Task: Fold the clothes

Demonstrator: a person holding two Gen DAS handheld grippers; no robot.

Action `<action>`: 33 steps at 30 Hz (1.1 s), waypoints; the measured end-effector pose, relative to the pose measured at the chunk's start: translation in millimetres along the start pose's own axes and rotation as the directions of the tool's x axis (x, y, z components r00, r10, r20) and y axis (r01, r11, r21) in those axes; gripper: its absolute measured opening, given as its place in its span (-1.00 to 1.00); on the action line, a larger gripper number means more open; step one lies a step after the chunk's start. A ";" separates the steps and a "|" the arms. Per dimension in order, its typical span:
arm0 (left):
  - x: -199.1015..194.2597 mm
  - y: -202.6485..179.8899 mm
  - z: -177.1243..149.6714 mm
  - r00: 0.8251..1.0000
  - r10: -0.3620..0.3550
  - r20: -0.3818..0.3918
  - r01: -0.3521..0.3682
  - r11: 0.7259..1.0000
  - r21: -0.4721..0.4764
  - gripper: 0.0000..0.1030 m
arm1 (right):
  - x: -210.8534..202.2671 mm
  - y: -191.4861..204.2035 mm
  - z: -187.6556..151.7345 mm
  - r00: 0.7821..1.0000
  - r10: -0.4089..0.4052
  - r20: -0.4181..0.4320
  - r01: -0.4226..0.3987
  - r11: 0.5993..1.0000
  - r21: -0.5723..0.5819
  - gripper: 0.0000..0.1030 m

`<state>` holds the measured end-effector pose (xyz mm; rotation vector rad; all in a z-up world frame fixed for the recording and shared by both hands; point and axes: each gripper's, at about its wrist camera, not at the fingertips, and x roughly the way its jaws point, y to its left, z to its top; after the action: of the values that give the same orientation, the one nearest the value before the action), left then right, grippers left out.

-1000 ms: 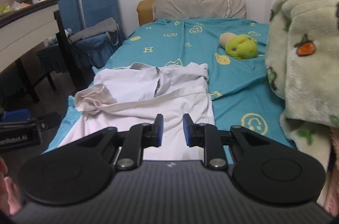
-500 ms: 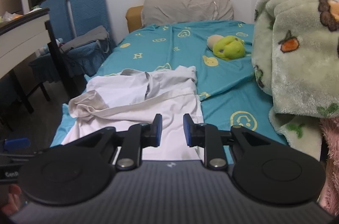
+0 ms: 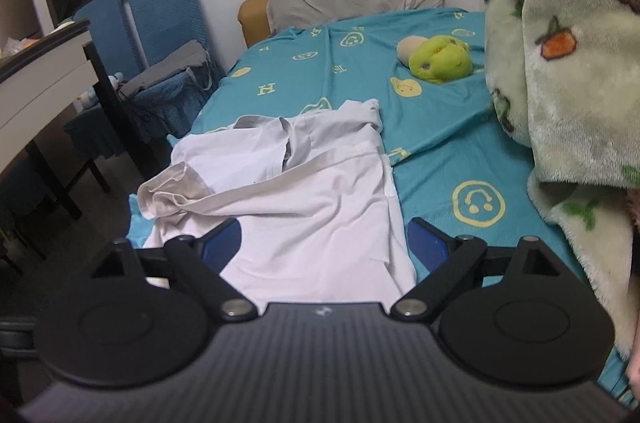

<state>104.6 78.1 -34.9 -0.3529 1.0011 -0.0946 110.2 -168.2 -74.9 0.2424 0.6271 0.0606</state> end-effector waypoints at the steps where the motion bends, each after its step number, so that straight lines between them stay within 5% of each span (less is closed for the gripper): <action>1: 5.0 7.4 -0.4 0.999 -0.014 -0.030 0.012 0.999 -0.052 0.99 | 0.5 -1.8 0.1 1.000 0.002 -0.004 -0.002 1.000 0.014 0.77; 5: 24.5 40.1 -3.8 0.989 -0.078 -0.128 0.039 0.958 -0.286 0.97 | 3.9 -13.7 -0.6 1.000 0.008 -0.025 -0.006 0.995 0.102 0.77; 13: 29.5 53.6 -4.8 0.995 -0.087 -0.049 0.057 0.901 -0.430 1.00 | 9.2 -41.1 -6.8 0.998 0.018 -0.057 0.000 0.952 0.305 0.77; 17: 20.4 58.2 -4.6 0.989 -0.144 0.020 0.137 0.871 -0.473 0.79 | 14.1 -61.1 -21.3 0.987 0.115 -0.109 -0.044 0.859 0.510 0.77; 22: 8.9 64.5 -3.3 0.957 -0.269 0.109 0.285 0.798 -0.532 0.52 | 29.9 -68.6 -58.4 0.921 0.350 -0.172 -0.104 0.644 0.758 0.77; 25: 17.3 60.9 -9.1 0.973 -0.228 -0.023 0.181 0.828 -0.530 0.40 | 41.6 -61.0 -81.2 0.879 0.429 -0.210 -0.075 0.558 0.827 0.77; 28: 25.9 58.0 -15.5 0.973 -0.220 -0.072 0.150 0.835 -0.529 0.25 | 46.6 -57.3 -91.9 0.885 0.403 -0.232 -0.034 0.553 0.833 0.48; 31: 28.4 58.3 -12.5 0.976 -0.215 -0.036 0.159 0.814 -0.558 0.17 | 47.8 -58.2 -97.2 0.909 0.343 -0.236 0.005 0.558 0.830 0.49; 33: 31.1 62.5 -11.0 0.981 -0.193 -0.016 0.147 0.797 -0.586 -0.33 | 49.2 -59.6 -97.5 0.912 0.344 -0.222 0.001 0.542 0.841 0.49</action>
<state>107.0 126.7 -86.2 -1.0166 1.0588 0.0433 91.7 -199.6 -193.9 1.2701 0.9814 -0.0055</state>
